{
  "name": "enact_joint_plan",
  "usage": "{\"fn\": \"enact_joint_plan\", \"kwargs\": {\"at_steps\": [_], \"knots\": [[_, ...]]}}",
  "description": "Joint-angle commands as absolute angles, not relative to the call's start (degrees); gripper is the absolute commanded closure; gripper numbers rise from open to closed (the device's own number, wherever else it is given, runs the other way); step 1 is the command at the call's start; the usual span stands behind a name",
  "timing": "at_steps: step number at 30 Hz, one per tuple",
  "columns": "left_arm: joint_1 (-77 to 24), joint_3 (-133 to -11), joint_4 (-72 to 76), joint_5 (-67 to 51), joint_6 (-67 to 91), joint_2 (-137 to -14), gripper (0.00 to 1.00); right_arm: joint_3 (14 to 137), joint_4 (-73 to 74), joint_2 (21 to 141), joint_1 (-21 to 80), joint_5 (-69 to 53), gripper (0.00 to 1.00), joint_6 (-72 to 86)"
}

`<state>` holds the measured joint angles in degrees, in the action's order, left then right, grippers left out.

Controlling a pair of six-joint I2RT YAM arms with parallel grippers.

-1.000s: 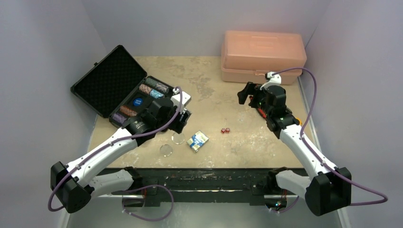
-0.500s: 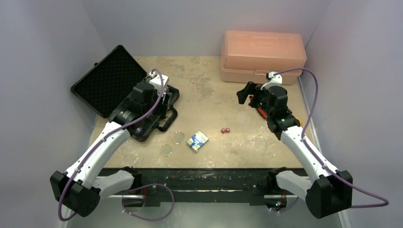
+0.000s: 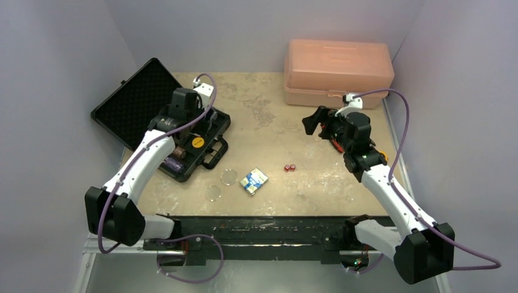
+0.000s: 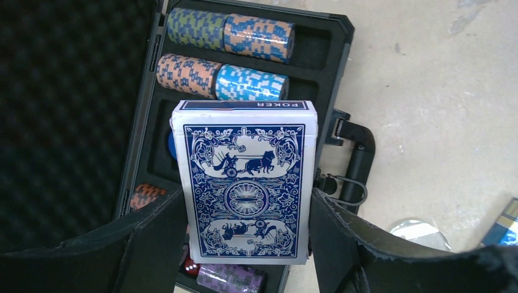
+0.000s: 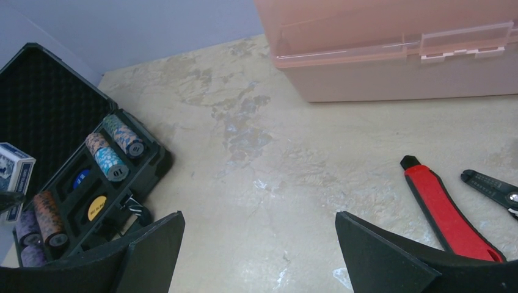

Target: Pack up texas hold em set

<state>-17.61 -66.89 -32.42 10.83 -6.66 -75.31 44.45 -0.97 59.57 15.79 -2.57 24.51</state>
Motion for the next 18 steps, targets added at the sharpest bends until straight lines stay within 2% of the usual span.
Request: {"fn": "enact_joint_plan", "kwargs": {"at_steps": [1, 18], "knots": [[-15.12, -71.48, -31.01, 12.41, -10.17, -78.78, 1.0, 43.86, -3.19, 58.36, 16.93, -2.74, 0.01, 24.87], [-10.81, -76.88, -31.0, 11.79, -13.79, -90.61, 1.0, 43.86, -2.8, 58.82, 19.81, -0.54, 0.01, 24.17]]}}
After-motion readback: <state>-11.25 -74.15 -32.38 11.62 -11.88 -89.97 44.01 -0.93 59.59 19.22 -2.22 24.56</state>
